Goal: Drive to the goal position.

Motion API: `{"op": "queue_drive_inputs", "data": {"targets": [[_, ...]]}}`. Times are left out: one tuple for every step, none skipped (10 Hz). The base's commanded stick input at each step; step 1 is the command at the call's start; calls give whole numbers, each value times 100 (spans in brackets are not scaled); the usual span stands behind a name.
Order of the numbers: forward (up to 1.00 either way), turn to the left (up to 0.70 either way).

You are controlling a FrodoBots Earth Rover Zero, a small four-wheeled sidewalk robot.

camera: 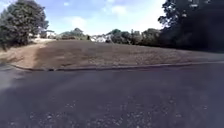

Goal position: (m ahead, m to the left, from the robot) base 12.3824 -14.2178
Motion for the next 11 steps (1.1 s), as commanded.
{"op": "queue_drive_inputs", "data": {"targets": [[45, -27], [45, -27], [45, -27], [45, -27], [35, -31], [16, -39], [4, -44], [23, -36], [43, -28], [45, -27], [45, -27]]}}
